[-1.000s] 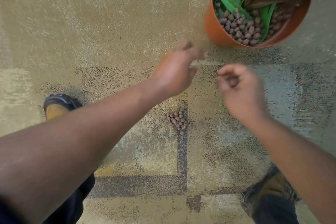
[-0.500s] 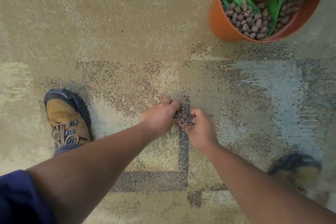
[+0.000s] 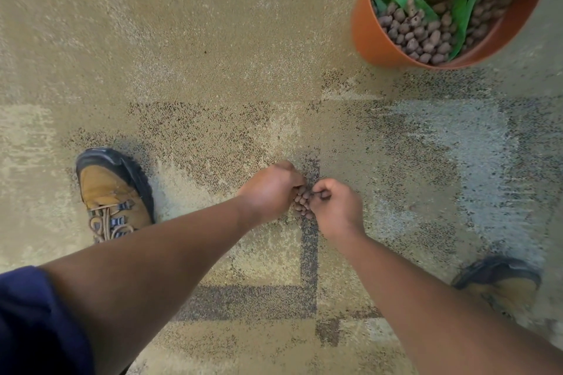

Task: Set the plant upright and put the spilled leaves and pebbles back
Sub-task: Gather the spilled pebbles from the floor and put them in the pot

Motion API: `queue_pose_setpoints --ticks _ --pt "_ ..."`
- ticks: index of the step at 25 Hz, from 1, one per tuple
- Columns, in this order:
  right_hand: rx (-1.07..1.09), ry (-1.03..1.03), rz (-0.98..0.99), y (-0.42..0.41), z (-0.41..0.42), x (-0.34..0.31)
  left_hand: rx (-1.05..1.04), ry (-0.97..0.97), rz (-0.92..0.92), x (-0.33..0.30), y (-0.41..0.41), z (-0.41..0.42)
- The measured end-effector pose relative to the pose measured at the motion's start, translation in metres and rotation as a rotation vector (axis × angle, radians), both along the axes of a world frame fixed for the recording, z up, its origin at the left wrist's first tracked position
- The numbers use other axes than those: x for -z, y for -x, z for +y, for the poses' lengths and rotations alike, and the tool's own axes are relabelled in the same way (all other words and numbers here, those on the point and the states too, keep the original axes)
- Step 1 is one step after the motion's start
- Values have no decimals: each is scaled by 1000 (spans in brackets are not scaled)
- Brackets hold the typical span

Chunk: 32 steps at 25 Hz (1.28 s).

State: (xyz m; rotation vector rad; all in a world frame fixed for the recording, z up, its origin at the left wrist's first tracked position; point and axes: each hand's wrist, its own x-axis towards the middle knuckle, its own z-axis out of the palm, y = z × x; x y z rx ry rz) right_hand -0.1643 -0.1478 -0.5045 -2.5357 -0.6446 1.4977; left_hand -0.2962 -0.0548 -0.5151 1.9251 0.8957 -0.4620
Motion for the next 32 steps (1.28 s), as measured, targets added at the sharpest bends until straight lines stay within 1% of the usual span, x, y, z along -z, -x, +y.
queue_pose_setpoints --ticks 2,7,12,13,15,16,18,20,22,25,27,29,30,32 --pt "70 -5 24 -4 -2 -3 -78 12 16 0 2 2" --pt "125 -84 117 -21 5 -18 -230 70 92 4 4 21" --pt "114 -131 130 -41 24 -39 -211 101 124 -3 1 44" --pt "124 -145 137 -44 29 -46 -237 111 120 -10 -4 50" --pt "181 -214 153 -51 44 -64 -363 113 47 -33 -19 65" --pt "224 -278 159 -57 53 -75 -432 73 -43 -48 -30 75" --pt "300 -479 163 -76 75 -99 -503 -55 -280 -83 -58 99" --pt "324 -699 154 -102 100 -119 -456 -203 -448 -112 -90 126" --pt "296 -797 93 -127 121 -128 -342 -329 -463 -127 -123 150" --pt "260 -726 -52 -151 139 -116 -112 -465 -309 -125 -161 168" --pt "251 -655 -43 -159 140 -105 -46 -471 -223 -116 -169 169" --pt "271 -624 4 -160 136 -96 -86 -463 -222 -106 -167 166" --pt "287 -626 -7 -161 133 -93 -123 -463 -242 -102 -165 165" --pt "292 -667 -112 -157 124 -89 -166 -485 -294 -98 -162 163"
